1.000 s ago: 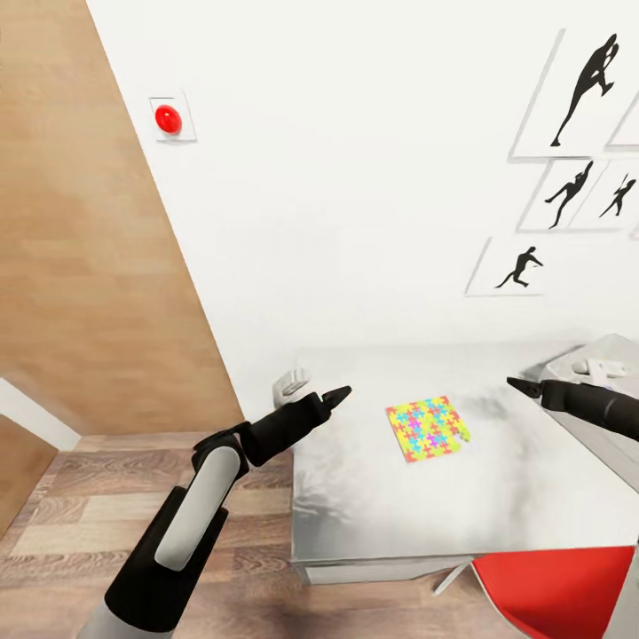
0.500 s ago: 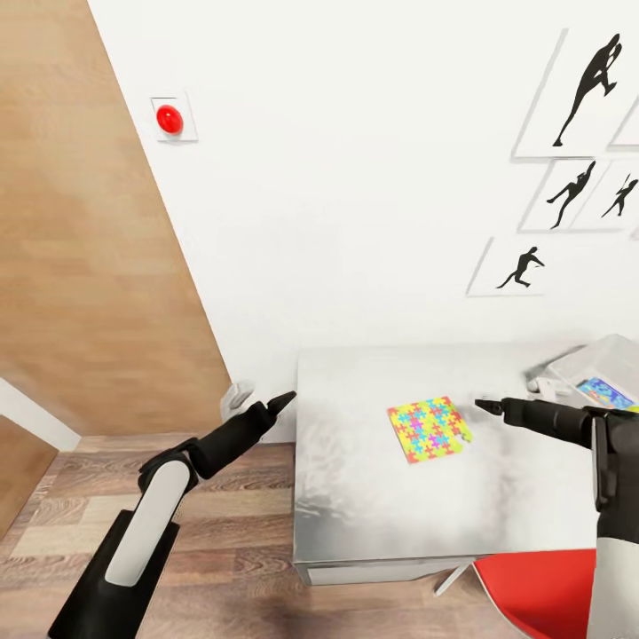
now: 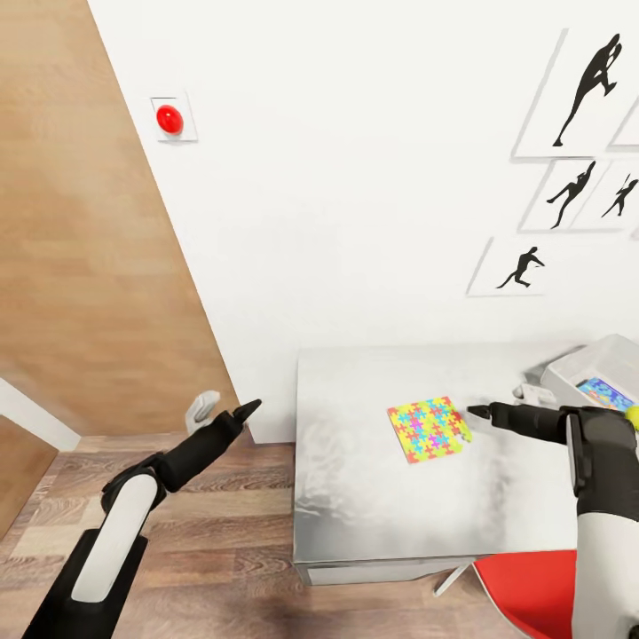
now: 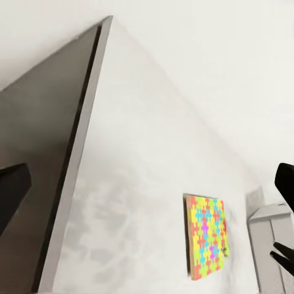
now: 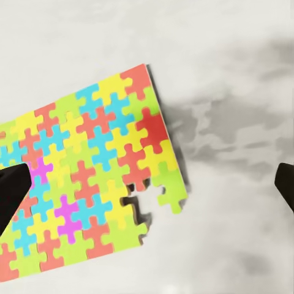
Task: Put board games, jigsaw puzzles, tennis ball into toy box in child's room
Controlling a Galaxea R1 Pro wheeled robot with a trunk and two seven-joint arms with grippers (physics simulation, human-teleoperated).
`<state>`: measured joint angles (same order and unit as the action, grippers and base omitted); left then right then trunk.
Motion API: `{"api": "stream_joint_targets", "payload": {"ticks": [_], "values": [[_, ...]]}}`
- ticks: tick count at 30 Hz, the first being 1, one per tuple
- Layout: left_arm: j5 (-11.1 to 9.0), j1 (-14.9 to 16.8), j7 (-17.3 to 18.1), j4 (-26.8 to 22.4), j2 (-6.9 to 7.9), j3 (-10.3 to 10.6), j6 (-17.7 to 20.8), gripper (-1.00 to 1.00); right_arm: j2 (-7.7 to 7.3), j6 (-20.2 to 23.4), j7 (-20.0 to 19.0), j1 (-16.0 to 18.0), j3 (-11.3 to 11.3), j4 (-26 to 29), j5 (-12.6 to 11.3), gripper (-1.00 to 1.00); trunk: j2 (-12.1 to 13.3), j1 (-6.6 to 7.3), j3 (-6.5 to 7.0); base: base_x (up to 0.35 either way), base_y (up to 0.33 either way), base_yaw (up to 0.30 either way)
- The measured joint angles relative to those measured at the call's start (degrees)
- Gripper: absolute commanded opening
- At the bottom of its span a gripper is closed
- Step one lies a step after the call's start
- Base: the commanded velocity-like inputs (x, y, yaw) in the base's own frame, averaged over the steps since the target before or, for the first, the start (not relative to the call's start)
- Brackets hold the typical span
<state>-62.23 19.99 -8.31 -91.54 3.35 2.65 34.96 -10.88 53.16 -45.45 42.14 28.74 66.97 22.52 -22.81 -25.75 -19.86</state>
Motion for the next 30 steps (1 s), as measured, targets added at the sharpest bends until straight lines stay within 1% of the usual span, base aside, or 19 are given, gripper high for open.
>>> {"api": "stream_joint_targets", "payload": {"ticks": [2, 3, 6, 7, 11, 12, 16, 17, 20, 21, 26, 30], "values": [[0.1, -0.47, 0.02, 0.16, 0.17, -0.88, -0.14, 1.0, -0.03, -1.34, 1.37, 1.13, 0.53, -2.79, -0.05, 1.0, 0.0, 0.0, 0.0, 0.0, 0.0, 0.0], [0.07, -0.48, 0.02, 0.16, 0.17, -0.89, -0.14, 1.0, -0.03, -1.36, 1.4, 1.15, 0.54, -2.83, -0.08, 1.0, 0.0, 0.0, 0.0, 0.0, 0.0, 0.0], [0.21, -1.6, -0.03, 0.65, 0.26, -1.65, -0.41, 1.0, -0.02, -3.2, 3.7, 2.7, 1.86, -6.19, -0.4, 1.0, 0.0, 0.0, 0.0, 0.0, 0.0, 0.0], [0.19, -1.62, -0.03, 0.65, 0.26, -1.65, -0.42, 1.0, -0.02, -3.21, 3.73, 2.72, 1.88, -6.22, -0.42, 1.0, 0.0, 0.0, 0.0, 0.0, 0.0, 0.0], [0.3, -3.55, 0.05, 2.0, -0.03, -2.0, -1.27, 1.0, 0.05, -4.65, 5.51, 5.0, 2.96, -10.02, -2.1, 1.0, 0.0, 0.0, 0.0, 0.0, 0.0, 0.0], [0.27, -3.57, 0.05, 2.0, -0.03, -2.0, -1.28, 1.0, 0.05, -4.66, 5.52, 5.02, 2.96, -10.05, -2.11, 1.0, 0.0, 0.0, 0.0, 0.0, 0.0, 0.0], [0.33, -5.18, 0.14, 2.85, 0.05, -2.17, -2.11, 1.0, 0.1, -5.54, 6.27, 7.15, 3.36, -14.25, -4.53, 1.0, 0.0, 0.0, 0.0, 0.0, 0.0, 0.0], [0.32, -5.19, 0.14, 2.85, 0.05, -2.18, -2.11, 1.0, 0.1, -5.56, 6.28, 7.16, 3.36, -14.29, -4.53, 1.0, 0.0, 0.0, 0.0, 0.0, 0.0, 0.0], [0.32, -5.93, 0.26, 3.69, 0.18, -2.29, -2.47, 1.0, 0.05, -7.14, 6.55, 8.4, 3.51, -16.8, -5.63, 1.0, 0.0, 0.0, 0.0, 0.0, 0.0, 0.0], [0.3, -5.94, 0.27, 3.7, 0.18, -2.29, -2.47, 1.0, 0.05, -7.16, 6.55, 8.41, 3.51, -16.83, -5.62, 1.0, 0.0, 0.0, 0.0, 0.0, 0.0, 0.0], [0.36, -6.54, 0.41, 6.04, 0.16, -2.39, -2.8, 1.0, -0.19, -10.46, 6.8, 9.5, 3.75, -19.22, -6.62, 1.0, 0.0, 0.0, 0.0, 0.0, 0.0, 0.0], [0.34, -6.61, 0.4, 6.39, 0.13, -2.41, -2.84, 1.0, -0.25, -10.71, 6.8, 9.61, 3.79, -19.5, -6.7, 1.0, 0.0, 0.0, 0.0, 0.0, 0.0, 0.0]]}}
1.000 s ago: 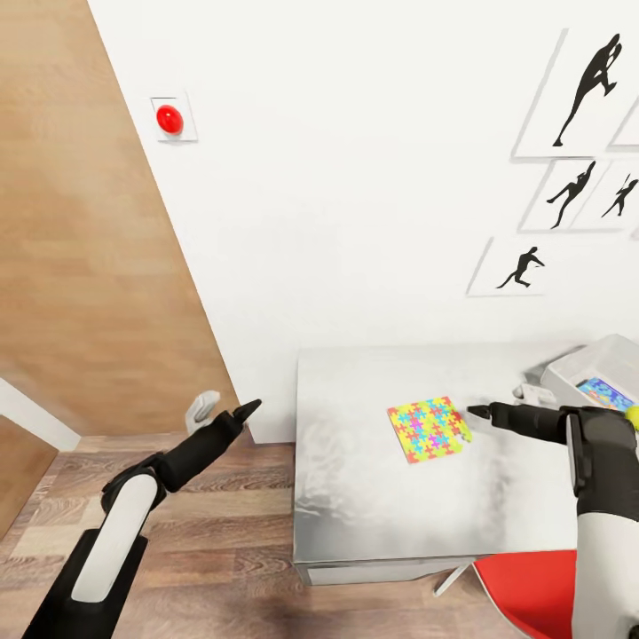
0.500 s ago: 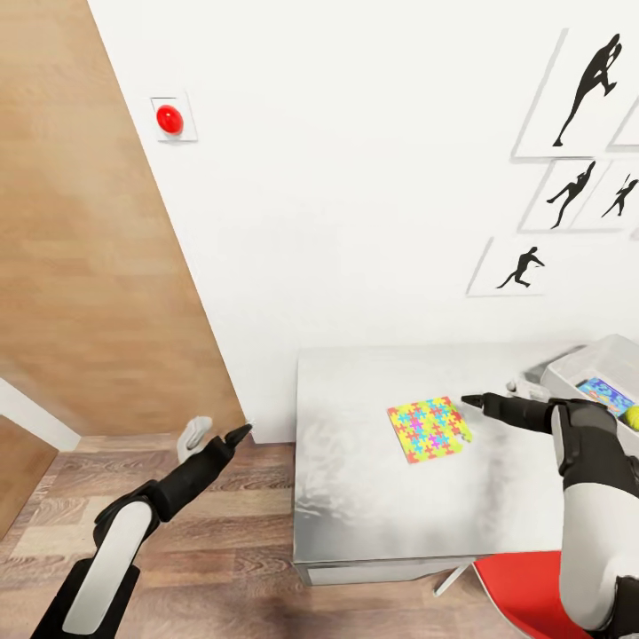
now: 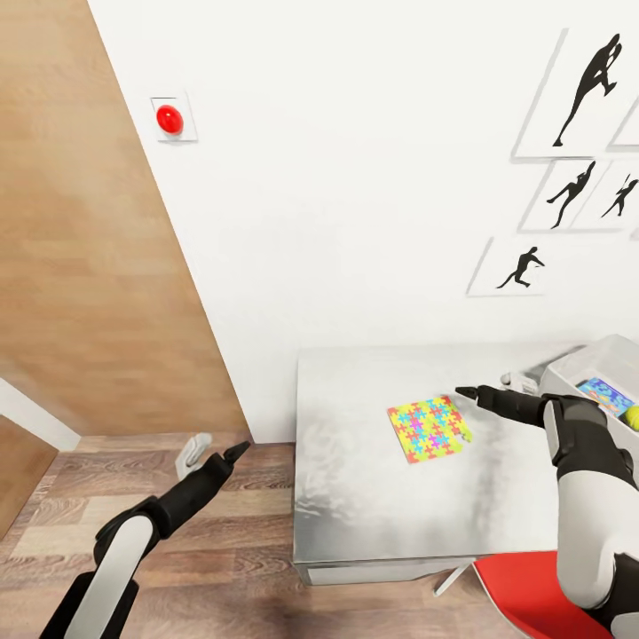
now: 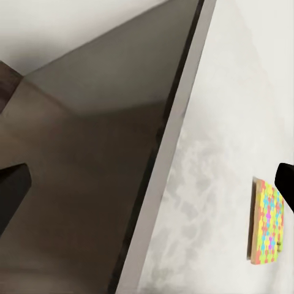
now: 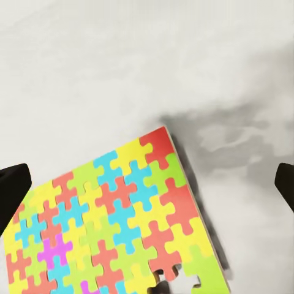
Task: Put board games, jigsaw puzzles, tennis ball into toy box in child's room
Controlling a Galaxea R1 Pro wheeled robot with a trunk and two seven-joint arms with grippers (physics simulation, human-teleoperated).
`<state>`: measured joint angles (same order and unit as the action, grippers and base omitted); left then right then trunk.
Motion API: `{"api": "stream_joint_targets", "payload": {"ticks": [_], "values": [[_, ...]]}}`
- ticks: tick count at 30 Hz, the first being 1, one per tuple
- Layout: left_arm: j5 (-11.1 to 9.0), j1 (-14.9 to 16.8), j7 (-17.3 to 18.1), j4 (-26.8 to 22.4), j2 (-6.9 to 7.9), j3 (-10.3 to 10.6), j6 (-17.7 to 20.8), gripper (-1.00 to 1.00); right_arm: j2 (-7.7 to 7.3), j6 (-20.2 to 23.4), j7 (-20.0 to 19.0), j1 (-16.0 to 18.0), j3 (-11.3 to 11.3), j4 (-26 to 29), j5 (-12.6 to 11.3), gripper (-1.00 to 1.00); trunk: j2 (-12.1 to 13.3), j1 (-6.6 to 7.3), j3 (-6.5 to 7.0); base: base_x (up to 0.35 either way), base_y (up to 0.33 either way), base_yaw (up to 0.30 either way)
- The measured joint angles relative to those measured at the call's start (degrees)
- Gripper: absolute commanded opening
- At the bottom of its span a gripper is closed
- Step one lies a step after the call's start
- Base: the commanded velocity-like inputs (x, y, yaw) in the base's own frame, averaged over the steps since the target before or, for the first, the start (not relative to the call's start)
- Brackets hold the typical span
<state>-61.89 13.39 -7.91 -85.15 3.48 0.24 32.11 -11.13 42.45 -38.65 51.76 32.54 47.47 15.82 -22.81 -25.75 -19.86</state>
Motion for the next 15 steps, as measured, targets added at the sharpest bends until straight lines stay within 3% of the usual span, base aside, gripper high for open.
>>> {"api": "stream_joint_targets", "payload": {"ticks": [15], "values": [[0.06, -0.02, 0.02, 0.32, -0.09, 0.0, -0.03, 1.0, -0.35, 0.0, -0.01, 0.16, 0.09, -3.25, -0.07, 1.0, 0.0, 0.0, 0.0, 0.0, 0.0, 0.0]]}}
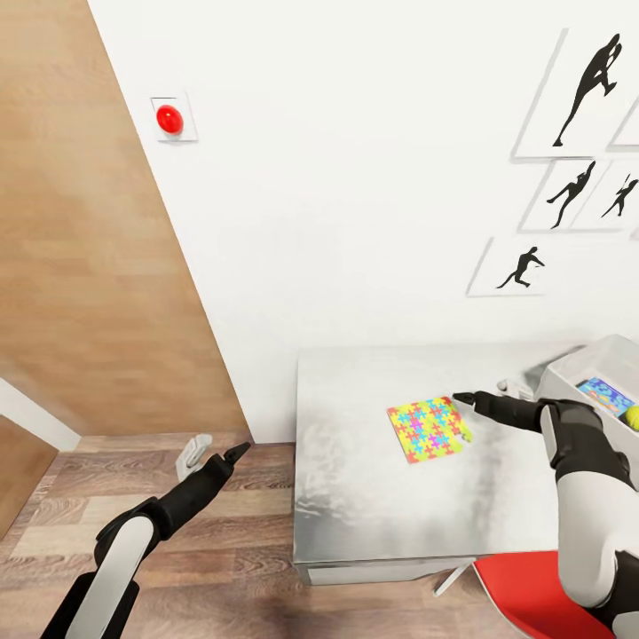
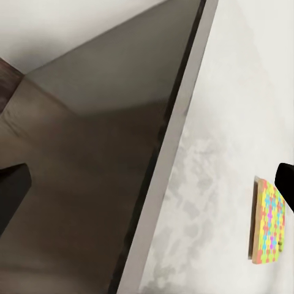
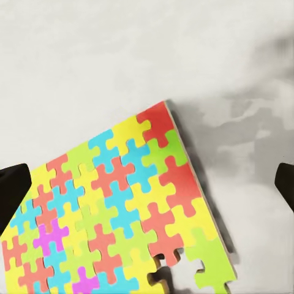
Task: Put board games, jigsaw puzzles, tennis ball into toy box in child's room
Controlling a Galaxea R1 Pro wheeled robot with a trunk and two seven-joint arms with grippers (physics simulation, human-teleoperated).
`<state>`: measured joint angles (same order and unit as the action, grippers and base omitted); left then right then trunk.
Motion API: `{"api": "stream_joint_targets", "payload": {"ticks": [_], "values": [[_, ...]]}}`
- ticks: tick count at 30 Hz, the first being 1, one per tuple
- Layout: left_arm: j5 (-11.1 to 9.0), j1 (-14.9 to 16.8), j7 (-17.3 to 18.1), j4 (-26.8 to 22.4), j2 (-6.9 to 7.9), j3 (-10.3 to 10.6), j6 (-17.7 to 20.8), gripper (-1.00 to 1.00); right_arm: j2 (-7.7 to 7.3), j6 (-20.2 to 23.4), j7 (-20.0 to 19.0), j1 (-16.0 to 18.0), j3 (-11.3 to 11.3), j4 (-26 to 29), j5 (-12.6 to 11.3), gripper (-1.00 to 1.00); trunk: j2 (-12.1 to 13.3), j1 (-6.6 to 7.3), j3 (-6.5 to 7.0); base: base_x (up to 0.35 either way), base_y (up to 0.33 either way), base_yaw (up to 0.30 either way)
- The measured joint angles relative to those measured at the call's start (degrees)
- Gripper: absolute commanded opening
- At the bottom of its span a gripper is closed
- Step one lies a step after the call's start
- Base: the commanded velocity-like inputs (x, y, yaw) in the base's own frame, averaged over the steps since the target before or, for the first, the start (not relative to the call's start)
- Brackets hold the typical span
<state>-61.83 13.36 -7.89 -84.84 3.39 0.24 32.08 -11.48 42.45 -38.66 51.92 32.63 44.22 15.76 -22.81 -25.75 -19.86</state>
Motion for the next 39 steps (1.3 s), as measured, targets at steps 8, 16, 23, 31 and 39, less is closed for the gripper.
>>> {"api": "stream_joint_targets", "payload": {"ticks": [8, 16, 23, 31, 39], "values": [[0.01, 0.04, -0.02, 0.2, -0.06, 0.0, 0.0, 1.0, 0.05, 0.02, 0.0, -0.03, 0.01, -0.85, -0.01, 1.0, 0.0, 0.0, 0.0, 0.0, 0.0, 0.0], [-0.04, 0.05, 0.01, 0.33, -0.07, 0.0, 0.0, 1.0, 0.27, 0.09, -0.01, -0.05, 0.01, -1.06, -0.01, 1.0, 0.0, 0.0, 0.0, 0.0, 0.0, 0.0], [0.0, 0.05, -0.02, 0.36, -0.08, 0.0, 0.0, 1.0, 0.28, 0.09, -0.01, -0.05, 0.01, -1.09, 0.01, 1.0, 0.0, 0.0, 0.0, 0.0, 0.0, 0.0], [-0.03, 0.05, -0.02, 0.37, -0.08, 0.0, 0.0, 1.0, 0.28, 0.09, 0.0, -0.05, 0.01, -1.11, 0.04, 1.0, 0.0, 0.0, 0.0, 0.0, 0.0, 0.007], [-0.05, 0.04, -0.01, 0.36, -0.07, 0.0, -0.02, 1.0, 0.25, 0.08, 0.01, -0.04, 0.01, -1.12, 0.05, 1.0, 0.0, 0.0, 0.02, 0.0, 0.0, 0.132]]}}
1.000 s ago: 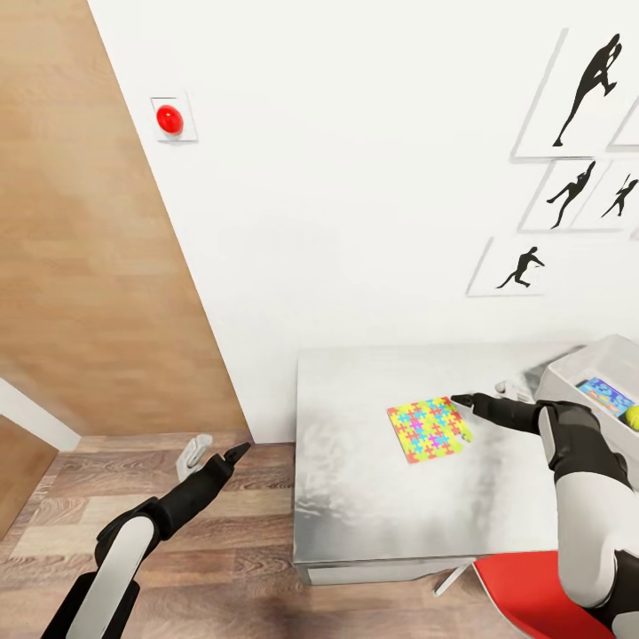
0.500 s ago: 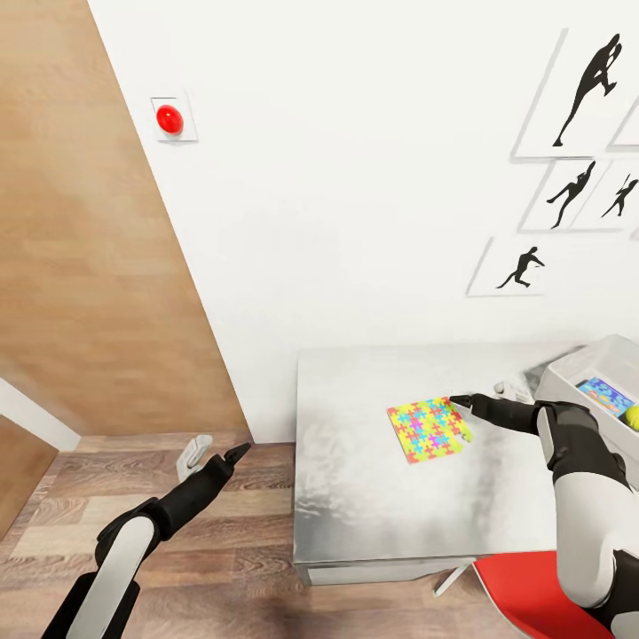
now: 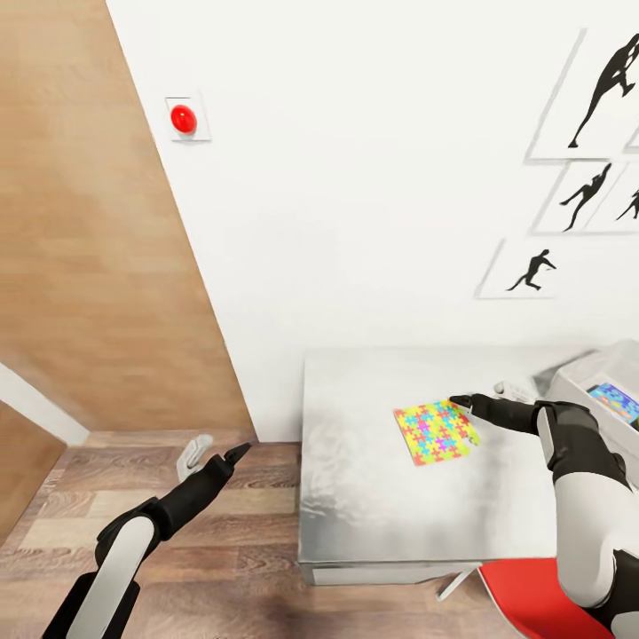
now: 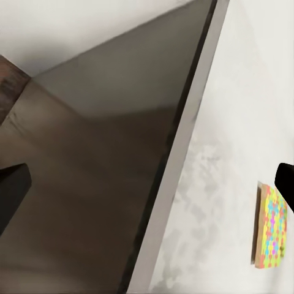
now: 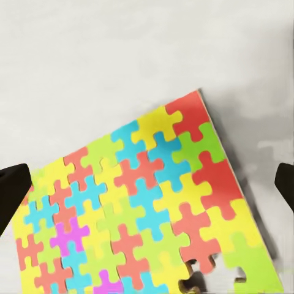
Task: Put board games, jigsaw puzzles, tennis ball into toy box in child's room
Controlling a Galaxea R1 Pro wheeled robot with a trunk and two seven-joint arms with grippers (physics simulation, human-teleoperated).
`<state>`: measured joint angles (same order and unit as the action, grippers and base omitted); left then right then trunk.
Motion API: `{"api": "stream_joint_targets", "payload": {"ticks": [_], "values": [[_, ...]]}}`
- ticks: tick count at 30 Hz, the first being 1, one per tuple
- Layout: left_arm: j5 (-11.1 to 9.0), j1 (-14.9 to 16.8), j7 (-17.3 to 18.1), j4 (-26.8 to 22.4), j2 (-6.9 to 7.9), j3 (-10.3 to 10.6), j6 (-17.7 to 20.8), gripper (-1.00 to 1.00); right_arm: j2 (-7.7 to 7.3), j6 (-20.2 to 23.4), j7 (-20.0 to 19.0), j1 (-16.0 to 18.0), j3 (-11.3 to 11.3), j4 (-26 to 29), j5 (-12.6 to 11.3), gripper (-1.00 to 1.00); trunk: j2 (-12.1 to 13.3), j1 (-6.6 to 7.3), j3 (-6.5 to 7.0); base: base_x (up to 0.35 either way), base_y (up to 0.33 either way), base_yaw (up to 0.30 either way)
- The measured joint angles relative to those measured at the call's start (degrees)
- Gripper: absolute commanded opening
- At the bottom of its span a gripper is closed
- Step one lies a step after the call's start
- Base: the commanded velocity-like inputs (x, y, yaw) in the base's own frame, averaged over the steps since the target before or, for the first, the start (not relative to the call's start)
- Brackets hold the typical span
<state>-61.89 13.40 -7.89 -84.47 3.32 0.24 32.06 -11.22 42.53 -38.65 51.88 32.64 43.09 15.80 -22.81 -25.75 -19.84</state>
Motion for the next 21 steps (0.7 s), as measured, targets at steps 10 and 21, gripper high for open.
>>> {"api": "stream_joint_targets", "payload": {"ticks": [10, 21], "values": [[0.02, 0.0, 0.01, 0.0, 0.01, 0.0, 0.0, 1.0, -0.04, 0.0, -0.1, -0.05, 0.0, 0.04, -0.09, 1.0, 0.0, 0.0, 0.13, 0.0, 0.0, 0.214], [0.15, 0.01, 0.04, 0.01, 0.05, 0.11, 0.02, 1.0, -0.31, 0.13, -0.18, -0.1, 0.0, 0.1, -0.77, 1.0, 0.0, 0.0, 0.19, 0.0, 0.0, 0.079]]}}
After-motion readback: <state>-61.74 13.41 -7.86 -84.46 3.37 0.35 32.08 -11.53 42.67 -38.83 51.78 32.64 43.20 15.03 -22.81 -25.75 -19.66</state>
